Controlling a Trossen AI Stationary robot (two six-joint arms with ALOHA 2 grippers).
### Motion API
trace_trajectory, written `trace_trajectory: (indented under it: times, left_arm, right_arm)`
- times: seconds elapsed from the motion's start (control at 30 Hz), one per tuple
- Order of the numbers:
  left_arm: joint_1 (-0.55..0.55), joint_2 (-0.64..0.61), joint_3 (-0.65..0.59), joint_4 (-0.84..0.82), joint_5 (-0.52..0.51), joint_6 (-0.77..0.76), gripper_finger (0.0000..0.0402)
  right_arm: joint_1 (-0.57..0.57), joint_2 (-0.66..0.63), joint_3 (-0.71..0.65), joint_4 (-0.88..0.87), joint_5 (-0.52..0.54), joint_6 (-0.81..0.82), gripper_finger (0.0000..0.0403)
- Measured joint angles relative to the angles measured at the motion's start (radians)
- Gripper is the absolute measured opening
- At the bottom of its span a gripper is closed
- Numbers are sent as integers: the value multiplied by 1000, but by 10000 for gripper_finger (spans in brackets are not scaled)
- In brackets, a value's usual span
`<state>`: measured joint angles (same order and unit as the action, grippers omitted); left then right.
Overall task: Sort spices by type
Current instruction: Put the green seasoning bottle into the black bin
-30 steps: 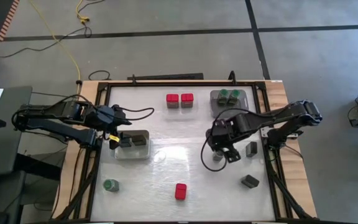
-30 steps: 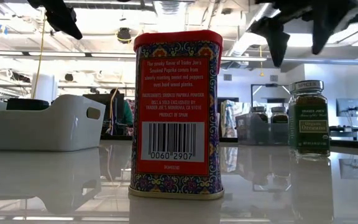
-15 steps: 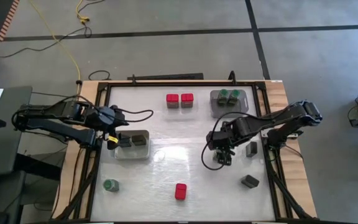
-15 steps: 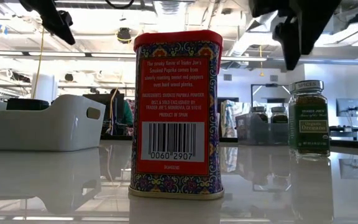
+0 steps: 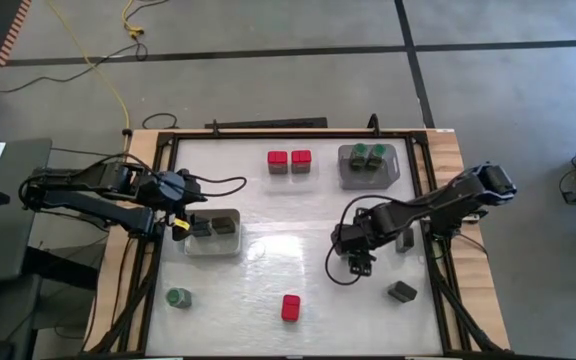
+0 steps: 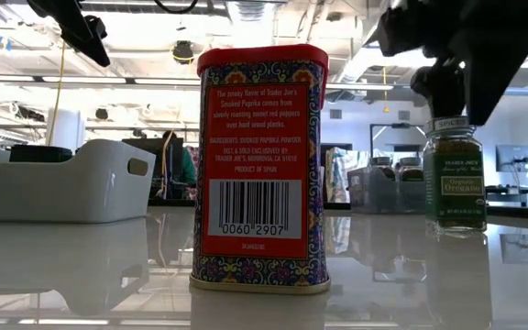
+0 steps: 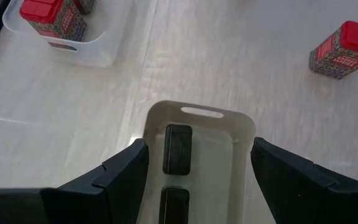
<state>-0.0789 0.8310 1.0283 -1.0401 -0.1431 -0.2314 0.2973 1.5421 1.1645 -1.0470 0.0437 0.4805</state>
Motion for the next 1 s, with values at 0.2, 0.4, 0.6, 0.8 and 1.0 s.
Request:
trace_trajectory:
  times: [0.2, 0.4, 0.6, 0.8, 1.0]
  left_arm:
    - [0, 0, 0, 1, 0, 0, 269]
    - [0, 0, 0, 1, 0, -1, 269]
    - [0, 0, 0, 1, 0, -1, 269]
    - [0, 0, 0, 1, 0, -1, 269]
    - [0, 0, 0, 0, -6, -1, 269]
  right_arm:
    - [-29, 1, -45, 68, 4, 1, 379]
    - [-53, 1, -89, 125, 5, -14, 372]
    - [-53, 1, -107, 141, 2, -21, 317]
    - [-54, 1, -107, 140, 0, -47, 223]
    - [-60, 1, -106, 132, -1, -111, 219]
